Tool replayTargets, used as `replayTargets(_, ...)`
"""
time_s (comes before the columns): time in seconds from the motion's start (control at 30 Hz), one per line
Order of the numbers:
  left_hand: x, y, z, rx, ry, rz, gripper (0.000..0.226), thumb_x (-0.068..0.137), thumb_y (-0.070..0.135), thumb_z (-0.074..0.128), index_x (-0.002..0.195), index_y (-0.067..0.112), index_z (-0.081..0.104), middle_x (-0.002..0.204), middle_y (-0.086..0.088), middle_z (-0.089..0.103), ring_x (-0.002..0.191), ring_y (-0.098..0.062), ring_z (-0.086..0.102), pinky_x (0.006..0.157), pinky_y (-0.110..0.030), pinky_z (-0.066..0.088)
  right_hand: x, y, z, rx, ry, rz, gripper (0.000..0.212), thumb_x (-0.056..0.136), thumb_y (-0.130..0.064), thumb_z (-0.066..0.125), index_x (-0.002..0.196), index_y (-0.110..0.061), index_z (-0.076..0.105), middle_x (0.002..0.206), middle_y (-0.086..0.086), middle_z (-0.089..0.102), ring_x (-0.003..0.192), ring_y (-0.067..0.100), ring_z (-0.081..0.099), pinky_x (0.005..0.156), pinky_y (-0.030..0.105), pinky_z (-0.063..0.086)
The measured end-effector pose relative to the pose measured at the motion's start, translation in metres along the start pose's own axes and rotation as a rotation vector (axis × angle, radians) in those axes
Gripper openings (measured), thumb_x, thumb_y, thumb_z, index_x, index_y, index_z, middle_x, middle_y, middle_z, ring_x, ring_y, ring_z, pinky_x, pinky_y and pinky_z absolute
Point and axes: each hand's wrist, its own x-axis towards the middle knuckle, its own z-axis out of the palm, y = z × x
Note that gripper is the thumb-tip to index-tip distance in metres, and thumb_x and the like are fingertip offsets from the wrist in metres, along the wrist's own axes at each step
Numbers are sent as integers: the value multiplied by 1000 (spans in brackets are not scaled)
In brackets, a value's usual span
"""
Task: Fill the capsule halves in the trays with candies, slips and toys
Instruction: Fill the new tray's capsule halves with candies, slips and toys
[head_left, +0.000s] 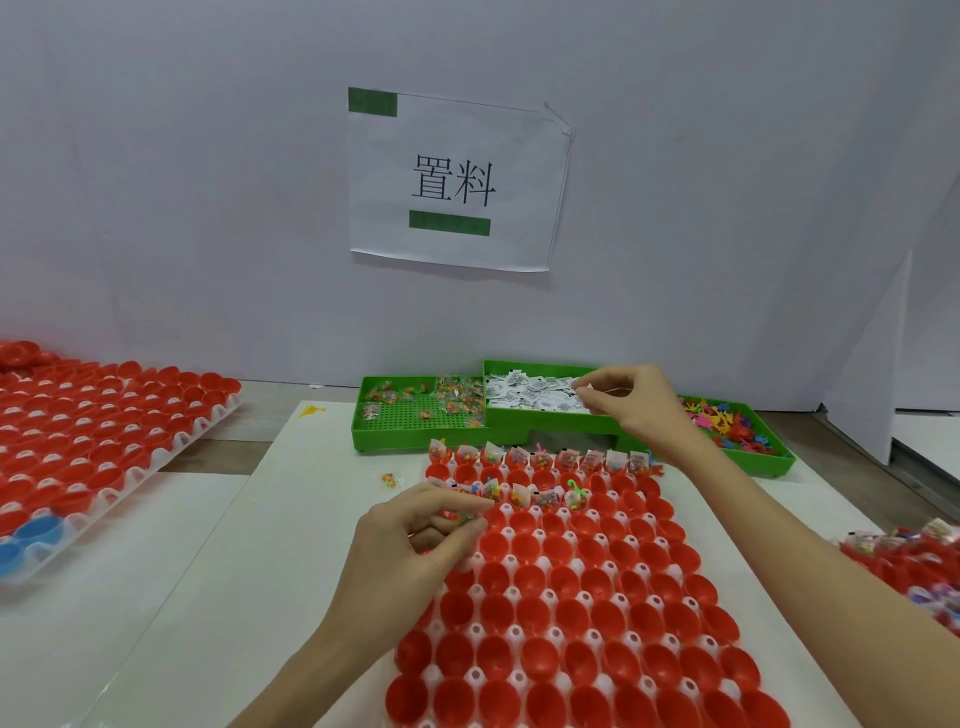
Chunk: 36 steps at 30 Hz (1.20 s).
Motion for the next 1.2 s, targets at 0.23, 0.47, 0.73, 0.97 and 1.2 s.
replayTargets(0.23, -4, 13, 0, -216, -75, -131, 24, 91, 15, 74, 106, 32, 81, 82, -6, 78, 77, -17, 76, 78, -15, 56, -100, -40, 10, 337, -321, -64, 18, 93, -30, 74, 110, -30, 78, 104, -2, 79, 97, 16, 76, 85, 13, 54)
replayTargets(0.47, -10, 16, 7, -264, -149, -116, 20, 83, 26, 82, 102, 23, 81, 92, -7, 79, 87, -22, 77, 79, -21, 58, -136, -46, 26, 380, -338, -47, 21, 88, -38, 79, 107, -30, 79, 101, -2, 78, 94, 14, 75, 81, 19, 56)
replayTargets(0.73, -10, 12, 9, -185, -176, -1, 17, 83, 16, 82, 99, 21, 83, 101, -5, 77, 89, -24, 77, 84, -25, 60, -141, -41, 37, 489, -342, -9, 26, 85, -41, 81, 102, -22, 78, 102, 4, 78, 98, 19, 74, 87, 21, 56)
replayTargets(0.97, -11, 9, 12, -100, -108, 37, 18, 83, 17, 82, 98, 25, 83, 110, -1, 74, 88, -28, 76, 83, -34, 63, -141, -43, 34, 521, -353, -29, 17, 92, -23, 75, 109, -24, 78, 107, 3, 78, 100, 19, 75, 87, 20, 56)
replayTargets(1.2, -14, 14, 10, -156, -145, -45, 19, 81, 21, 82, 99, 27, 82, 91, -2, 80, 84, -21, 78, 82, -25, 61, -141, -44, 36, 525, -346, -22, 11, 95, -19, 72, 103, -21, 78, 100, 6, 78, 90, 18, 75, 83, 21, 57)
